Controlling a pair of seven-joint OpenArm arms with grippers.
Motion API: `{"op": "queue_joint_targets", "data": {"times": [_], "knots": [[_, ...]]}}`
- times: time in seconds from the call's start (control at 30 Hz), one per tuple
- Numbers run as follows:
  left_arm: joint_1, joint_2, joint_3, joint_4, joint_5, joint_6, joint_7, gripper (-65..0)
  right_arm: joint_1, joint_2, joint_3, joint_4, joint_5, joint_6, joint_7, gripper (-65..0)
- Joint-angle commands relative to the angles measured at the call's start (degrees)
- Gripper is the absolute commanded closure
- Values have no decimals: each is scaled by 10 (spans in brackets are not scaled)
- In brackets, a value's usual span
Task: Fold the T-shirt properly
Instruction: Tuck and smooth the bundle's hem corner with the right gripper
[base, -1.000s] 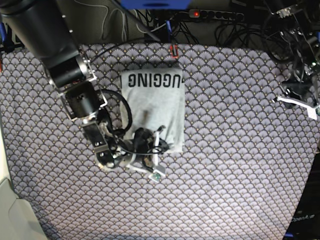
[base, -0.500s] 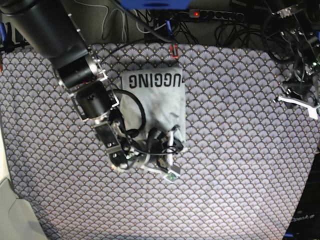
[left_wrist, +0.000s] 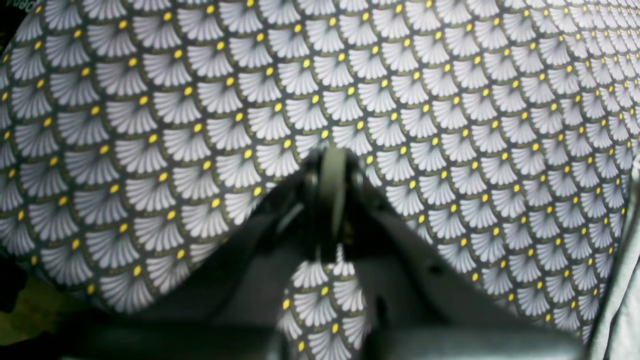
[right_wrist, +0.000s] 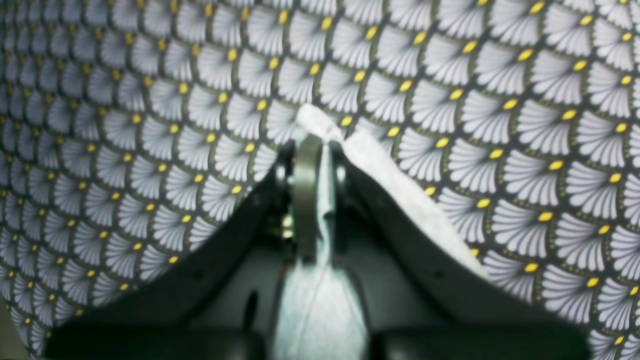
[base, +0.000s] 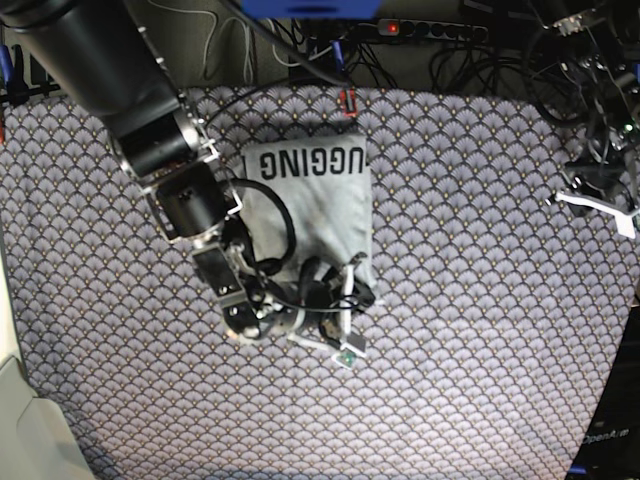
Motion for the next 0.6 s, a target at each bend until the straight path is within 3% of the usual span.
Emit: {"op": "queue_joint_targets", "data": {"times": [0.0, 0.33, 0.57], "knots": [[-5, -9, -2, 8, -3, 0, -12, -3, 19, 3, 3, 9, 12, 2, 15, -98], [-4, -8, -3, 15, -3, 0, -11, -3, 19, 12, 6, 9, 13, 2, 5, -321], [-6, -14, -43, 15, -6, -2, -12, -3, 19, 14, 126, 63, 13, 2, -2, -285]]}}
